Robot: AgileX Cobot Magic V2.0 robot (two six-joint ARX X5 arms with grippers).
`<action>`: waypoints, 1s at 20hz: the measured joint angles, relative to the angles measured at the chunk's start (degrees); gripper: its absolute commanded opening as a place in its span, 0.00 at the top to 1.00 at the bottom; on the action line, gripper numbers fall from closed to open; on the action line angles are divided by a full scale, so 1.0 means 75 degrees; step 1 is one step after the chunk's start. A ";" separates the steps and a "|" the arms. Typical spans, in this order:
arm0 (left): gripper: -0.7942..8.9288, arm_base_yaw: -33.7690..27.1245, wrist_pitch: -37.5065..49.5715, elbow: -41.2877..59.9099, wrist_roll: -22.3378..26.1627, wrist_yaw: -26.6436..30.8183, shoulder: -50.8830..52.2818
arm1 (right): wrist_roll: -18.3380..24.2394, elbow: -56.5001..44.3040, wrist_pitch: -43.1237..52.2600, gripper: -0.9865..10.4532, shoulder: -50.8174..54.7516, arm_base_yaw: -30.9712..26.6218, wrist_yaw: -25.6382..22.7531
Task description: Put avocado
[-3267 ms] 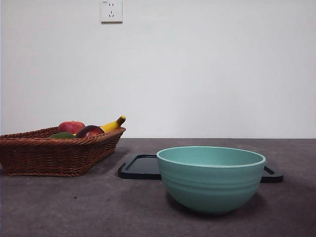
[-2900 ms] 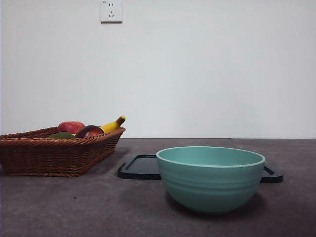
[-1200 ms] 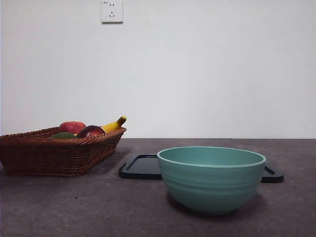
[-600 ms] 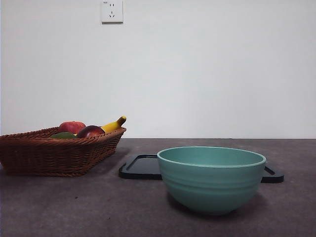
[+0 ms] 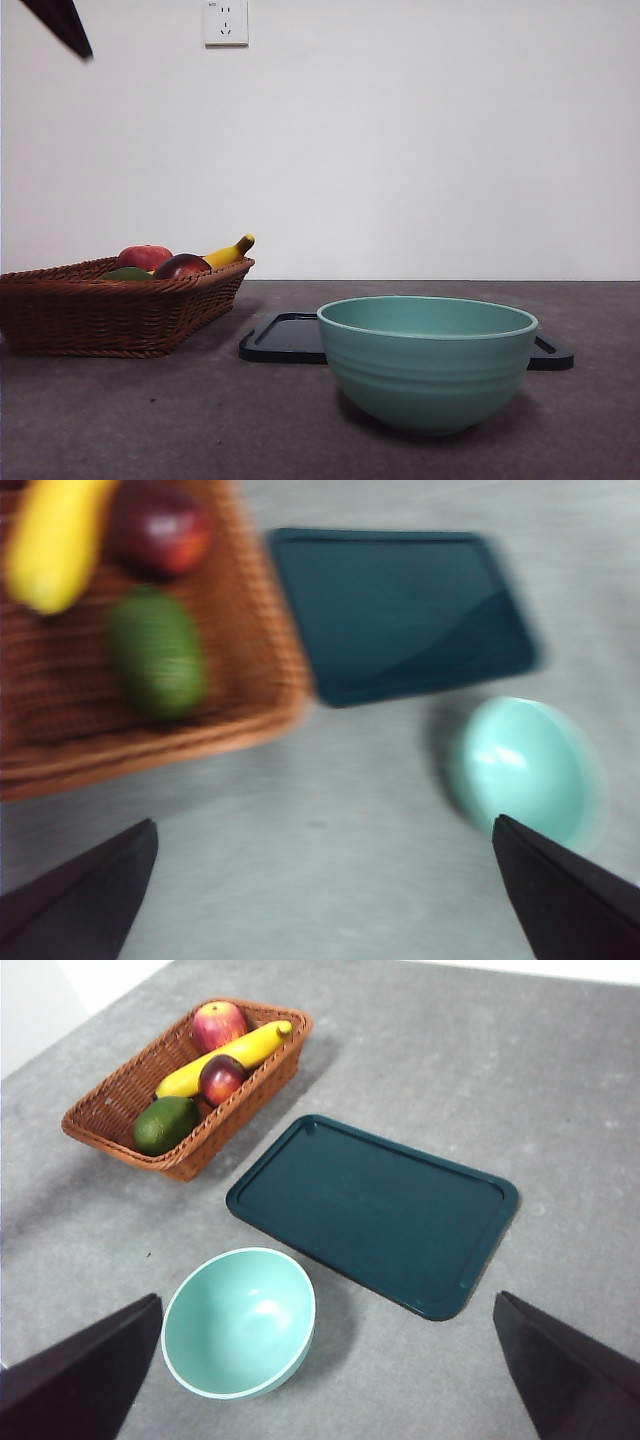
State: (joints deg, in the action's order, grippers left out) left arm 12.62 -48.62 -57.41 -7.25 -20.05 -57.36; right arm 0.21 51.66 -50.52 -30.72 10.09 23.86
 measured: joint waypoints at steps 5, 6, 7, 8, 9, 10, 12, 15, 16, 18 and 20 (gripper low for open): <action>0.09 0.0003 -0.0562 -0.1603 0.0050 0.0775 -0.2521 | -0.0003 0.0000 -0.0055 0.35 0.0000 0.0000 0.0000; 0.09 0.0006 -0.0635 -0.1941 0.0073 0.0903 -0.2996 | -0.0003 0.0000 -0.0079 0.35 0.0000 0.0000 0.0000; 0.09 0.0006 -0.0676 -0.2206 0.0105 0.0982 -0.3383 | -0.0003 0.0000 -0.0102 0.35 0.0000 0.0000 0.0000; 0.09 0.0006 -0.0734 -0.2495 0.0181 0.1090 -0.3821 | -0.0003 0.0000 -0.0119 0.35 0.0000 0.0000 0.0003; 0.09 0.0006 -0.0758 -0.2704 0.0271 0.1099 -0.4214 | -0.0003 0.0000 -0.0125 0.35 0.0000 0.0000 0.0003; 0.09 0.0006 -0.0755 -0.2812 0.0306 0.1102 -0.4497 | -0.0003 0.0000 -0.0125 0.35 0.0000 0.0000 0.0000; 0.09 0.0055 -0.0755 -0.2940 0.0358 0.1306 -0.5015 | -0.0003 0.0000 -0.0125 0.35 0.0000 0.0000 0.0000; 0.09 0.0111 -0.0568 -0.2964 0.0443 0.1655 -0.5584 | -0.0003 0.0000 -0.0128 0.35 0.0000 0.0000 0.0000; 0.09 0.0134 -0.0452 -0.2967 0.0446 0.1664 -0.5744 | -0.0003 0.0000 -0.0128 0.35 0.0000 0.0000 0.0000; 0.09 0.0160 -0.0335 -0.2970 0.0446 0.1670 -0.6006 | -0.0003 0.0000 -0.0131 0.35 0.0000 0.0000 0.0000; 0.09 0.0227 -0.0245 -0.2975 0.0446 0.1670 -0.6269 | -0.0003 0.0000 -0.0134 0.35 0.0000 0.0000 0.0003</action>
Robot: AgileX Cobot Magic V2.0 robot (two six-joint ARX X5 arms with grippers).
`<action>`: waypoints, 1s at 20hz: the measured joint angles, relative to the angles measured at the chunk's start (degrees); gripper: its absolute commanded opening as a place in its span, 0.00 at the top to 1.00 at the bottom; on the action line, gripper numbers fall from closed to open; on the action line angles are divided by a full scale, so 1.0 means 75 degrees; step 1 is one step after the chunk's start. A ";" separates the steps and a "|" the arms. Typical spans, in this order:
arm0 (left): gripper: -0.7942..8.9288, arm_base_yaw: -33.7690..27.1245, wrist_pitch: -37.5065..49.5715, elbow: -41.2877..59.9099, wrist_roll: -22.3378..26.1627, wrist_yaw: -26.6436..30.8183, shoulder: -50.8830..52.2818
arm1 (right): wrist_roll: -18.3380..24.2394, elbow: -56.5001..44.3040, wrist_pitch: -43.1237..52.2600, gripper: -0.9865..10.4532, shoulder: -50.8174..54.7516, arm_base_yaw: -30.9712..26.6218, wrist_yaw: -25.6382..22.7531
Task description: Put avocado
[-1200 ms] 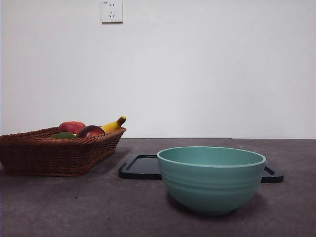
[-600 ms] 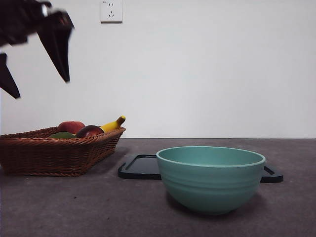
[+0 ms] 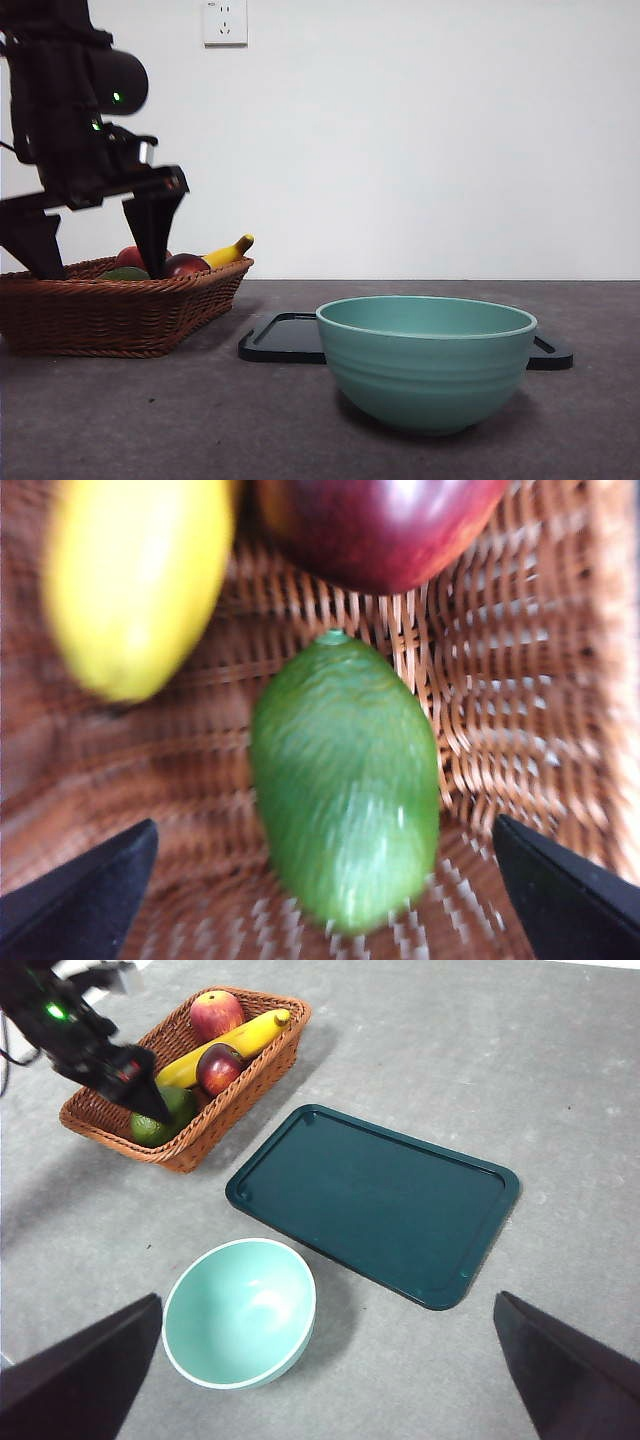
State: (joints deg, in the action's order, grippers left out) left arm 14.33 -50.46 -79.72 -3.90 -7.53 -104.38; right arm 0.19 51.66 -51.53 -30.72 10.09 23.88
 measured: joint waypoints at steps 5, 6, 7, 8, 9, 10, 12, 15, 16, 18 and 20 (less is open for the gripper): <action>0.18 0.0061 0.0306 0.0000 0.0000 0.0006 -0.0557 | -0.0009 0.0000 -0.0006 0.35 0.0000 0.0000 0.0009; 0.22 0.0061 0.0321 0.0000 0.0000 0.0006 -0.0597 | -0.0061 0.0000 -0.0006 0.35 0.0000 0.0000 0.0020; 0.26 0.0061 0.0347 0.0000 0.0000 0.0009 -0.0603 | -0.0087 0.0000 -0.0009 0.35 0.0000 0.0000 0.0070; 0.30 0.0061 0.0391 0.0000 0.0000 0.0012 -0.0609 | -0.0093 0.0000 -0.0006 0.35 0.0000 0.0000 0.0166; 0.37 0.0061 0.0405 -0.0006 -0.0003 0.0017 -0.0621 | -0.0114 0.0000 -0.0006 0.35 0.0000 0.0000 0.0256; 0.44 0.0061 0.0414 -0.0006 -0.0003 0.0047 -0.0627 | -0.0134 0.0000 -0.0009 0.35 0.0000 0.0000 0.0300; 0.56 0.0073 0.0455 -0.0006 -0.0006 0.0248 -0.0632 | -0.0143 0.0000 -0.0009 0.35 0.0000 0.0000 0.0396; 0.64 0.0023 0.0493 -0.0017 -0.0006 0.0344 -0.0635 | -0.0143 0.0000 -0.0009 0.35 0.0000 0.0000 0.0396; 0.64 0.0035 0.0420 -0.0096 -0.0006 0.0329 -0.0650 | -0.0143 0.0000 -0.0009 0.35 0.0000 0.0000 0.0396; 0.64 0.0061 0.0128 -0.0364 -0.0006 0.0318 -0.0653 | -0.0143 0.0000 -0.0009 0.35 0.0000 0.0000 0.0396; 0.64 0.0073 -0.0105 -0.0749 -0.0003 0.0297 -0.0650 | -0.0143 0.0026 -0.0064 0.35 0.0000 0.0000 0.0396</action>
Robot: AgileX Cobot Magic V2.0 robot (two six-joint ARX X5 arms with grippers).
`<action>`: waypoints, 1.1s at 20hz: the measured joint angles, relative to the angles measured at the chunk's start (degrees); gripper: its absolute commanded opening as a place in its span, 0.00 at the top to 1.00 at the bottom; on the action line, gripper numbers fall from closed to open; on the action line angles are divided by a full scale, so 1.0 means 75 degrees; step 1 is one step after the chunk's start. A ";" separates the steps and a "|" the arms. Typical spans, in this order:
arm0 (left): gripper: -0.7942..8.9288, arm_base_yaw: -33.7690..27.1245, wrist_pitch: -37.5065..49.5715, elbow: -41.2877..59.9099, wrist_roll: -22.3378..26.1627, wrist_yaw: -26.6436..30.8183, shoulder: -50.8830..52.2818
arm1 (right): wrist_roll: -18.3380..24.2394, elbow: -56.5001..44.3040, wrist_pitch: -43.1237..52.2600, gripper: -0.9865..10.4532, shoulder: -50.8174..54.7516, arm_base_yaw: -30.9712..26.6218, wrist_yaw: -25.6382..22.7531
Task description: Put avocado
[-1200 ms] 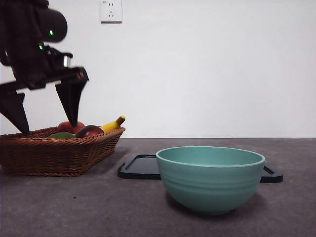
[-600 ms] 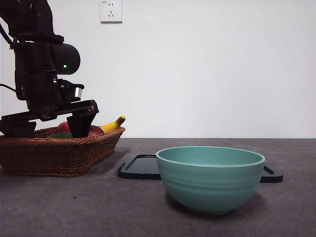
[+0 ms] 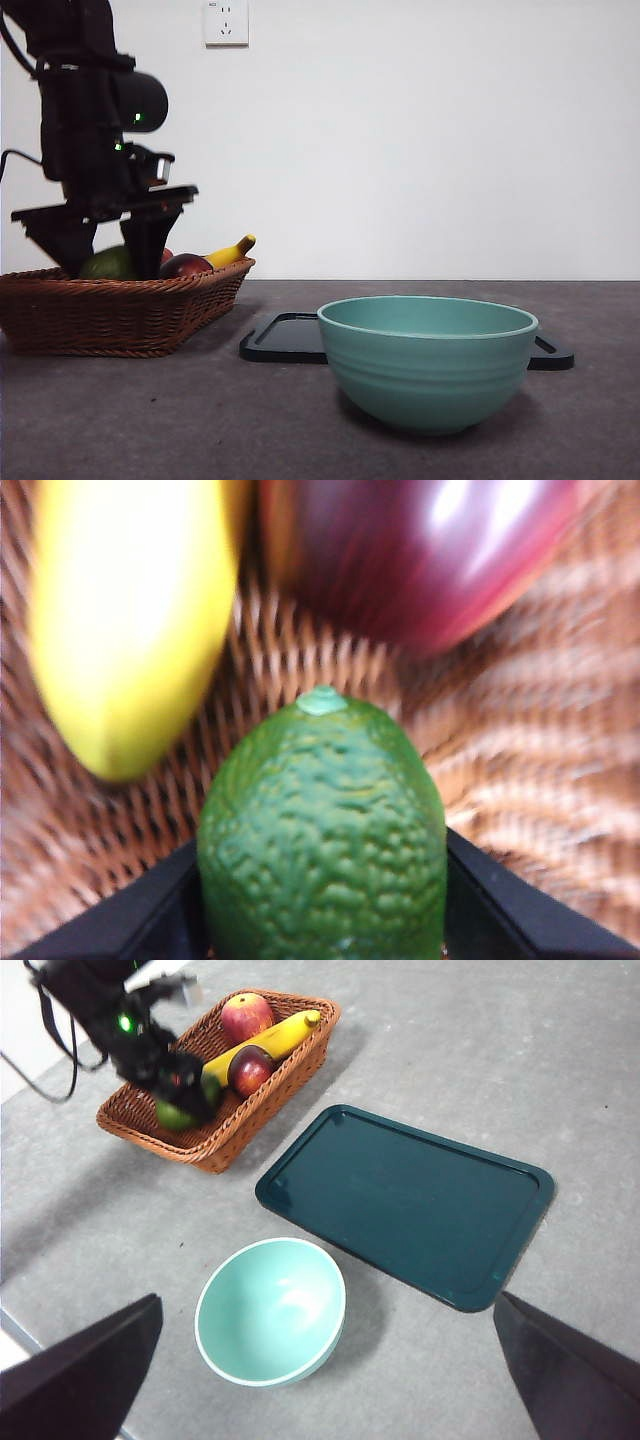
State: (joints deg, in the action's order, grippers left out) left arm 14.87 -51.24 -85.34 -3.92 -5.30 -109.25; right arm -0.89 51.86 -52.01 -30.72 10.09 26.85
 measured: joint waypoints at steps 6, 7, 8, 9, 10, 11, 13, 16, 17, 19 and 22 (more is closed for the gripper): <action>0.64 0.0525 -0.0976 -0.0198 -0.0152 -0.0026 0.1026 | 0.0006 0.0903 -0.1128 0.36 0.0009 0.0000 -0.0353; 0.64 0.0775 -0.1070 -0.0201 -0.0181 -0.0044 0.1300 | 0.0003 0.0997 -0.1259 0.36 0.0012 0.0000 -0.0431; 0.64 0.1090 -0.1151 -0.0201 -0.0210 -0.0064 0.1556 | 0.0006 0.1049 -0.1390 0.36 0.0015 0.0000 -0.0452; 0.64 0.1376 -0.1218 -0.0201 -0.0248 -0.0067 0.1708 | 0.0006 0.1064 -0.1466 0.36 0.0015 0.0000 -0.0472; 0.64 0.1766 -0.1268 -0.0204 -0.0303 -0.0076 0.1851 | 0.0006 0.1064 -0.1498 0.36 0.0015 0.0000 -0.0527; 0.64 0.2084 -0.1282 -0.0204 -0.0356 -0.0076 0.1923 | 0.0006 0.1064 -0.1512 0.36 0.0015 0.0000 -0.0580; 0.64 0.2879 -0.1271 -0.0204 -0.0434 -0.0079 0.1990 | 0.0006 0.1067 -0.1553 0.36 0.0020 0.0000 -0.0589; 0.64 0.3934 -0.1029 -0.0204 -0.0501 -0.0087 0.1990 | 0.0006 0.1067 -0.1553 0.36 0.0029 0.0000 -0.0589; 0.64 0.4191 -0.0866 -0.0204 -0.0548 -0.0085 0.1990 | 0.0006 0.1067 -0.1553 0.36 0.0029 0.0000 -0.0589; 0.64 0.4712 -0.0548 -0.0204 -0.0612 -0.0087 0.1973 | 0.0006 0.1067 -0.1553 0.36 0.0029 0.0000 -0.0589; 0.64 0.5275 -0.0303 -0.0204 -0.0699 -0.0087 0.1658 | 0.0006 0.1067 -0.1553 0.36 0.0029 0.0000 -0.0589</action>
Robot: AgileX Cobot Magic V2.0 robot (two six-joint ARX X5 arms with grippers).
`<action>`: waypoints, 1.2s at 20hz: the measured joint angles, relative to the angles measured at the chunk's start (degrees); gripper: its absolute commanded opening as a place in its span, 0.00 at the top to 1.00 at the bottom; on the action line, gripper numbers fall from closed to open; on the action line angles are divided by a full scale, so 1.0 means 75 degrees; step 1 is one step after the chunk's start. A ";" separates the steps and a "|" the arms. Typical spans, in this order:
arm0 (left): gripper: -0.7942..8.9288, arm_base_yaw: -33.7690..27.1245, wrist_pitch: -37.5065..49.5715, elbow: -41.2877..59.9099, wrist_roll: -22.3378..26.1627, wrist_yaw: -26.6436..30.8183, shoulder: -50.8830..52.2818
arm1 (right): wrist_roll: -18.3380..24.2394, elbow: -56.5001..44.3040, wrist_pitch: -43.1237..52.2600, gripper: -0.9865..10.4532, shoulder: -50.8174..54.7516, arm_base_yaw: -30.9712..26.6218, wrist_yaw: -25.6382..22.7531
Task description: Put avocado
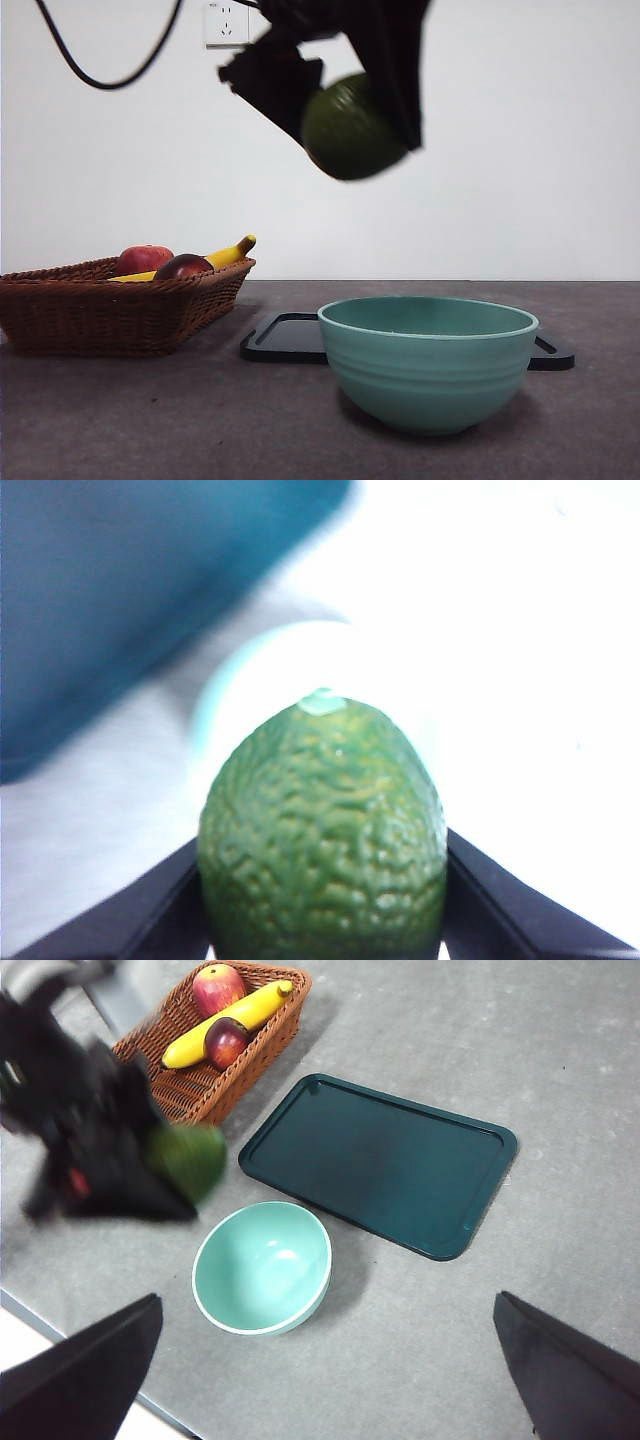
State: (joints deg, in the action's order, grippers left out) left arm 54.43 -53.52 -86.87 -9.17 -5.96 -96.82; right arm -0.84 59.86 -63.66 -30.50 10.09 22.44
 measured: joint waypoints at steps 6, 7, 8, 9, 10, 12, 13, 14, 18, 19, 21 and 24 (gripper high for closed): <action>0.64 0.0621 0.0484 0.0000 -0.0058 0.0000 -0.1262 | 0.0000 0.0000 0.0000 0.36 0.0000 0.0000 0.0000; 0.64 0.0632 0.0565 0.0000 -0.0058 0.0000 -0.1411 | -0.0003 0.0000 0.0000 0.36 0.0000 0.0000 0.0000; 0.64 0.0629 0.0609 0.0000 -0.0058 0.0000 -0.1536 | -0.0003 0.0000 0.0000 0.36 0.0000 0.0000 0.0000; 0.64 0.0609 0.0653 0.0000 -0.0055 0.0006 -0.1629 | 0.0000 0.0000 0.0000 0.36 0.0000 0.0000 0.0000; 0.64 0.0597 0.0702 0.0000 -0.0052 0.0038 -0.1705 | -0.0003 0.0000 0.0000 0.36 0.0000 0.0000 0.0000; 0.64 0.0571 0.0737 0.0000 -0.0044 0.0227 -0.1853 | -0.0003 0.0000 0.0000 0.36 0.0000 0.0000 0.0000; 0.64 0.0548 0.0755 0.0000 -0.0020 0.0233 -0.1923 | -0.0003 0.0000 0.0000 0.36 0.0000 0.0000 0.0000; 0.64 0.0513 0.0787 0.0000 0.0006 0.0236 -0.2020 | -0.0003 0.0000 0.0000 0.36 0.0000 0.0000 0.0000; 0.63 0.0458 0.0903 0.0000 0.0076 0.0265 -0.2407 | 0.0000 0.0000 0.0000 0.36 0.0000 0.0000 0.0000; 0.63 0.0458 0.0901 0.0003 0.0096 0.0265 -0.2477 | -0.0003 0.0000 0.0000 0.36 0.0000 0.0000 0.0000; 0.63 0.0446 0.0906 0.0003 0.0102 0.0265 -0.2506 | -0.0003 0.0000 0.0000 0.36 0.0000 0.0000 0.0000; 0.62 0.0437 0.0933 -0.0015 0.0119 0.0265 -0.2506 | 0.0000 0.0000 0.0000 0.36 0.0000 0.0000 0.0000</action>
State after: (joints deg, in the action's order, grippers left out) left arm 57.71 -46.52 -86.98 -8.27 -3.97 -115.61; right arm -0.84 59.86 -63.66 -30.50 10.09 22.44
